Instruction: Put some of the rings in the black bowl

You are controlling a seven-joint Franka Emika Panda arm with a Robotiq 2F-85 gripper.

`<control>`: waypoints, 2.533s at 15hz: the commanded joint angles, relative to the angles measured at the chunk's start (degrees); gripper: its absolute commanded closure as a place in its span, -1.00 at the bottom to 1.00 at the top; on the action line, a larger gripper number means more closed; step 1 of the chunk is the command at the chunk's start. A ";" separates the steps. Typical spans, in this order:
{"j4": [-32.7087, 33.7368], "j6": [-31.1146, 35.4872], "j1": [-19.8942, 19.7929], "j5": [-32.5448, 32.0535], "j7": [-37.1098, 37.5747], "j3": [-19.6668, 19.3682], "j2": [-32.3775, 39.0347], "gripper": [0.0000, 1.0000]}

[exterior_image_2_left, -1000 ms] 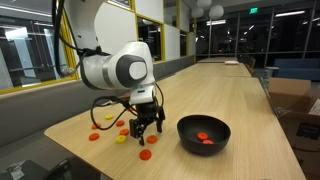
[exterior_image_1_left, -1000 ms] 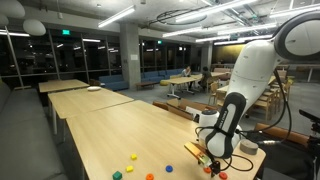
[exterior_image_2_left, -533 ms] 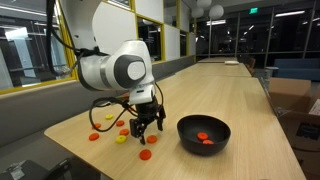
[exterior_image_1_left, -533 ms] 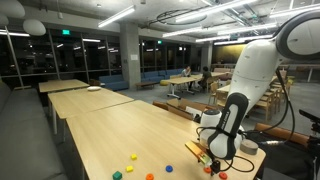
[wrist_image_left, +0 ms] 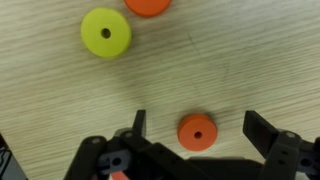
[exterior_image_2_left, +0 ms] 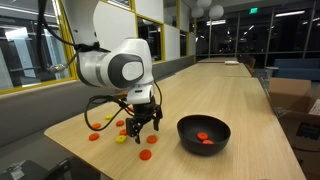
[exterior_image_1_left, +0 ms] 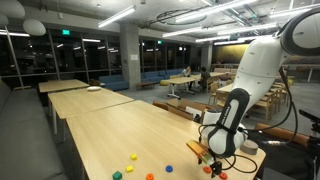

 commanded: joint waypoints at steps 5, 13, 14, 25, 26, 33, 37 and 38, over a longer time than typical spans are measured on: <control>-0.35 -4.92 -3.99 2.80 -3.88 2.20 -2.07 -1.00; -0.42 -4.98 -2.44 1.04 -2.37 0.38 -1.69 -1.00; -0.39 -4.90 -2.32 0.96 -2.26 0.26 -1.60 -1.00; 0.06 -5.09 -1.78 0.43 -1.96 -0.37 -1.71 0.43; 0.17 -5.09 -1.72 0.33 -1.89 -0.46 -1.74 0.60; -0.76 -1.39 2.74 -6.90 -1.22 -5.81 -3.39 0.66; -0.28 -1.53 7.90 -14.55 -0.15 -13.25 -5.41 0.66; -0.06 -2.03 8.96 -16.76 0.46 -14.99 -6.05 0.66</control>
